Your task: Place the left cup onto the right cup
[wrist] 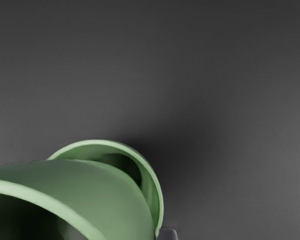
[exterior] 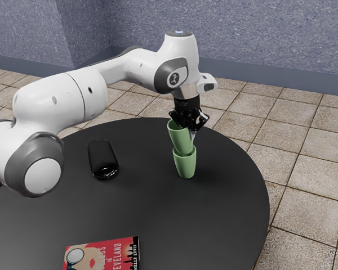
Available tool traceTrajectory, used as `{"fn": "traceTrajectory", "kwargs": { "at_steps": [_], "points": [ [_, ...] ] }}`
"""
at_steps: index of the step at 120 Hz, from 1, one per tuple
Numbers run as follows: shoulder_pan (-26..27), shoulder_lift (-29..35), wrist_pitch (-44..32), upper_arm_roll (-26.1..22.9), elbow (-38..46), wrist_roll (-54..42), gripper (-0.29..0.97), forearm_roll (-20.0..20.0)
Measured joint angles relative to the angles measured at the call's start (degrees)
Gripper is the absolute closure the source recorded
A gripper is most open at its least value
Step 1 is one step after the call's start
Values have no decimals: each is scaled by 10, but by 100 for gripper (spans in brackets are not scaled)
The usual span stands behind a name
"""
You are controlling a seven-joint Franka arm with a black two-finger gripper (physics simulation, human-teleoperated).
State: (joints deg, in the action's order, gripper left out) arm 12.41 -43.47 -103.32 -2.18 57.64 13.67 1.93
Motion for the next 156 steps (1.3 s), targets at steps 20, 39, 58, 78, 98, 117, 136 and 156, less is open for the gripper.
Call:
{"fn": "traceTrajectory", "kwargs": {
  "at_steps": [20,39,58,78,98,117,136,156],
  "points": [
    [-1,0,7,1,0,3,78,0],
    [-2,-1,10,3,0,5,78,-1],
    [-1,-4,7,3,0,7,78,-1],
    [-2,-10,1,0,1,9,78,-2],
    [-2,-12,-17,0,11,8,55,0],
    [-3,-4,-26,0,13,8,27,2],
    [-2,20,-26,0,23,8,13,-2],
    [7,86,-27,1,93,7,6,-3]
  ]
}}
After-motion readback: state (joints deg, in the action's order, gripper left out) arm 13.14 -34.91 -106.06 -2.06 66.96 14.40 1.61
